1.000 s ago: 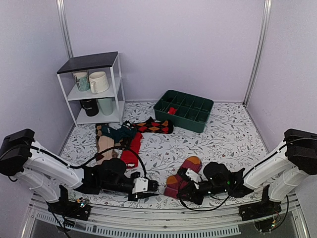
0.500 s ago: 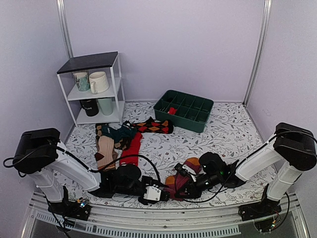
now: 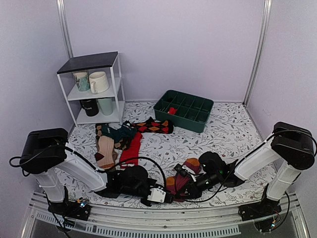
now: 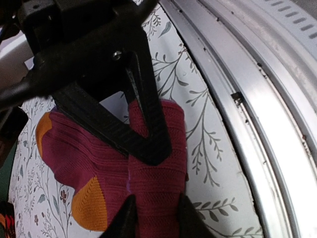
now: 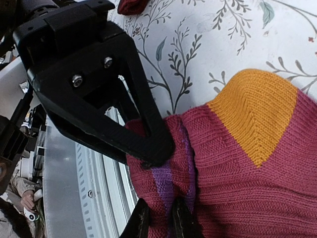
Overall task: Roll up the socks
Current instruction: Roll a pair of socks at the center of the board.
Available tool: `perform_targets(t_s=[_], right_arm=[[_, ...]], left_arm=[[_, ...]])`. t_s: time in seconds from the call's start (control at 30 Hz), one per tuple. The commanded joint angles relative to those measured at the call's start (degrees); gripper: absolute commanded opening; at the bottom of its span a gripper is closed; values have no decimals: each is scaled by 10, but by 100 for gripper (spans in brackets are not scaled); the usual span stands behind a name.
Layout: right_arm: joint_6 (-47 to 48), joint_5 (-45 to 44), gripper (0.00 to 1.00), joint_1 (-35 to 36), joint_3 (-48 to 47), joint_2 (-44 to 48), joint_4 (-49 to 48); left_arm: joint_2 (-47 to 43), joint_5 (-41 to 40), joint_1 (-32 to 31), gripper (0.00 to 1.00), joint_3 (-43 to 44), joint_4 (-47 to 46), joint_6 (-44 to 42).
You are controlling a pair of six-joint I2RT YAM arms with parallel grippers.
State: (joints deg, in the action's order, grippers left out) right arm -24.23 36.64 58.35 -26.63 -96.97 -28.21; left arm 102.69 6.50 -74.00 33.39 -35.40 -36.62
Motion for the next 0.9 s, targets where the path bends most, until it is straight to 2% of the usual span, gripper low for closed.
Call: perform_targets(t_s=[0.0, 0.07, 0.1, 0.27, 0.47, 0.53, 0.7, 0.87], right_arm=[[-5, -4, 12, 3, 23, -41, 113], [-6, -4, 13, 2, 20, -44, 113], [-6, -4, 13, 2, 21, -43, 114], [-2, -49, 26, 2, 31, 1, 111], [52, -177, 44, 7, 91, 161, 36], [90, -234, 49, 33, 119, 204, -3], [206, -398, 53, 145, 172, 283, -89], [278, -472, 56, 227, 167, 272, -89]], left_arm=[[16, 31, -6, 15, 25, 44, 5], [25, 35, -5, 3, 38, 65, 11], [27, 37, -5, 0, 41, 72, 16], [2, 76, 5, 0, 44, 120, 79], [-3, 143, 29, 0, 75, 248, 190], [-1, 162, 35, 0, 86, 278, 217], [12, 219, 67, 0, 100, 324, 270], [52, 239, 85, 0, 109, 348, 277]])
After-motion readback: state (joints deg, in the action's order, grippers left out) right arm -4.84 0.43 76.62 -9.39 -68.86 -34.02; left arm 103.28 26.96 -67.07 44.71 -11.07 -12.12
